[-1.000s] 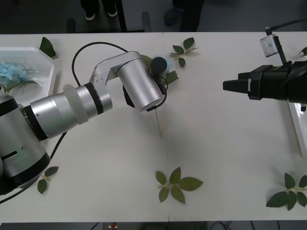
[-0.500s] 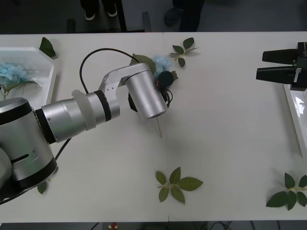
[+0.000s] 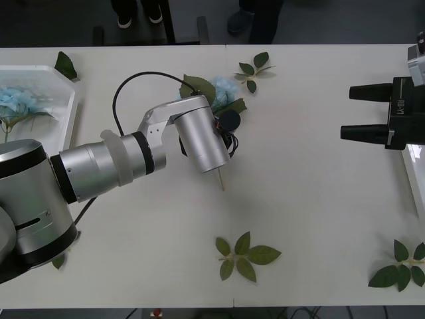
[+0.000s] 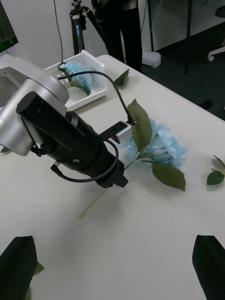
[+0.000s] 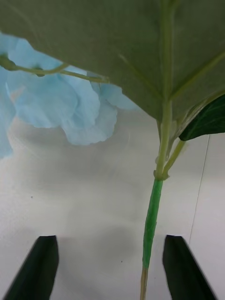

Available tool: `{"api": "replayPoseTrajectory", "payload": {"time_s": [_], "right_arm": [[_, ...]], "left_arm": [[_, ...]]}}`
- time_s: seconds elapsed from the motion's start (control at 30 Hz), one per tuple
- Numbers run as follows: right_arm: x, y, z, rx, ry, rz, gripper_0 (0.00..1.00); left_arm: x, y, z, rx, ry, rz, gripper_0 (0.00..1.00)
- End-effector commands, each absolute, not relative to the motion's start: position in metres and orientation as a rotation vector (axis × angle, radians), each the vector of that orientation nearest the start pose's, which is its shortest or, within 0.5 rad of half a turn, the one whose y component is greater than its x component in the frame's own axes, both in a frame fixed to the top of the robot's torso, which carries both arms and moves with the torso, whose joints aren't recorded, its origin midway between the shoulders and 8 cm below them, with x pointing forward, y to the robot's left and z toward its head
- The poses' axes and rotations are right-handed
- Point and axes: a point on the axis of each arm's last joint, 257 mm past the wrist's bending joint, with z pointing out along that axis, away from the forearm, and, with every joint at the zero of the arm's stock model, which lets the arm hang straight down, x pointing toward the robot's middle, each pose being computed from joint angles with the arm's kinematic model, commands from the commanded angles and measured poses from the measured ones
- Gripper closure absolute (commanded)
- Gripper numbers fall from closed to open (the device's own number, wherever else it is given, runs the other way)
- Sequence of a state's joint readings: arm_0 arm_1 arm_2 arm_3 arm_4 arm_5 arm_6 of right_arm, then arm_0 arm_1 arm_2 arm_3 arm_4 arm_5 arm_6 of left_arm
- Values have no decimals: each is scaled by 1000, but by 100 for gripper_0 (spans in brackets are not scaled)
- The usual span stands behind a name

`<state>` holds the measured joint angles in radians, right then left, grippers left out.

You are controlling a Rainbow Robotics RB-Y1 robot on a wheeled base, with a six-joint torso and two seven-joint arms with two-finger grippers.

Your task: Place the red flowers into the right box and the blue flowers into the left box. If a person shows an open palm, hand one flower to the person first, then continue sorting.

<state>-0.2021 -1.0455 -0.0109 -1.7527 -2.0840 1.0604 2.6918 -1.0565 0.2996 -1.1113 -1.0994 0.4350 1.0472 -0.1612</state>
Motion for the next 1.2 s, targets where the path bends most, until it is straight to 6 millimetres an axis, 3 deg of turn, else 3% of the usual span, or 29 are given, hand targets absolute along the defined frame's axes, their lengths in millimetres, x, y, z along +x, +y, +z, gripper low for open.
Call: {"api": "replayPoseTrajectory", "payload": {"time_s": [0.03,0.33,0.57,0.7,0.97,1.1,1.2], "right_arm": [[429,-192,-64,-1130,1543,683,3],[434,-173,-70,-1082,1504,713,3],[439,-169,-72,-1068,1493,702,3],[437,-168,-70,-1074,1488,711,3],[435,-168,-69,-1072,1486,720,3],[435,-169,-69,-1076,1487,720,3],[435,-169,-67,-1075,1484,717,3]], "left_arm": [[582,19,-292,-247,2393,-164,100],[581,19,-294,-240,2392,-168,100],[583,18,-292,-222,2386,-178,100],[586,14,-265,-157,2348,-264,100],[558,5,-198,-94,2335,-477,100],[540,36,-166,-103,2358,-448,100],[528,72,-145,-95,2382,-370,100]]}}
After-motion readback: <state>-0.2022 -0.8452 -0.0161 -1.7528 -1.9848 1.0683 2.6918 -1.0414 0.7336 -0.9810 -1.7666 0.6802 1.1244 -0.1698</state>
